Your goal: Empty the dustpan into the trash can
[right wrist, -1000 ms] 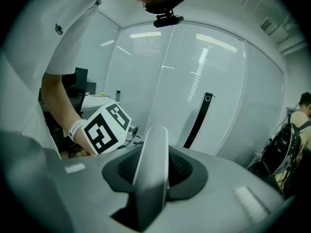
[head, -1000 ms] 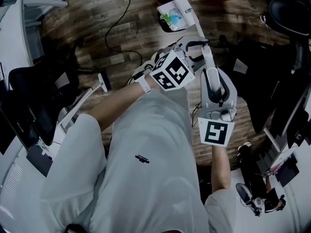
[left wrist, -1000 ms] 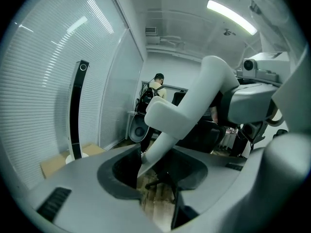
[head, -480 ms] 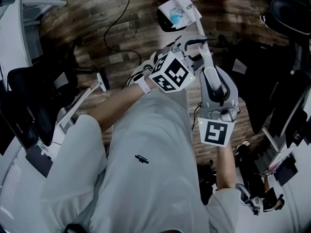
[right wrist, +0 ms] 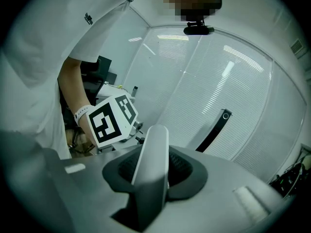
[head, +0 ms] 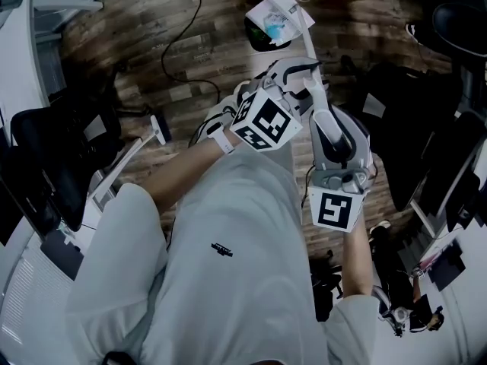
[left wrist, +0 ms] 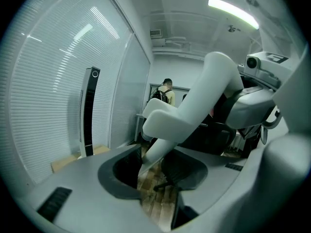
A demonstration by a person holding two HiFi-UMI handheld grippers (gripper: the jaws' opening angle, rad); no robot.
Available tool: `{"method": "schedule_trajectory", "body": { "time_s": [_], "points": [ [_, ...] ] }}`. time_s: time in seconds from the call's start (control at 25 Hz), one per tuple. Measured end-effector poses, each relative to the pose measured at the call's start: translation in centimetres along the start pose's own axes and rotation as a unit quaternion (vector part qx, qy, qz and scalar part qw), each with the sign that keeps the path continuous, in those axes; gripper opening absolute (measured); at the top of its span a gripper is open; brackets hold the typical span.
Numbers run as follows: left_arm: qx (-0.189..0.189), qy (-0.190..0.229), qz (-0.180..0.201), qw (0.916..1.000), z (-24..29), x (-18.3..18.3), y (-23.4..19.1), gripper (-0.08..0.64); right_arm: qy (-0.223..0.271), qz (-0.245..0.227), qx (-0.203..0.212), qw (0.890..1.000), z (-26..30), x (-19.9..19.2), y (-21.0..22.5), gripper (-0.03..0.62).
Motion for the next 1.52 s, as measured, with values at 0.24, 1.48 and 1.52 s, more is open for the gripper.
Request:
{"method": "schedule_trajectory", "body": {
  "time_s": [0.24, 1.48, 1.52],
  "points": [
    [0.008, 0.006, -0.001, 0.9999, -0.4, 0.3, 0.0, 0.143, 0.001, -0.005, 0.006, 1.0, -0.1, 0.5, 0.0, 0.117],
    [0.036, 0.005, 0.01, 0.9993, -3.4, -1.2, 0.6, 0.143, 0.034, -0.092, 0.044, 0.994, -0.8, 1.2, -3.4, 0.115],
    [0.036, 0.006, 0.011, 0.9993, -3.5, -1.1, 0.7, 0.143, 0.033, -0.092, 0.042, 0.994, -0.9, 1.3, -3.4, 0.115]
  ]
}}
Point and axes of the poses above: the fingertips, and each gripper's own axes: z forward along the fingers, y to its right, x out of its top, the point moved 2 cm from there along -z, backward along the fingers, and after that the axes turned 13 degrees about -x, right-handed, at the moved point
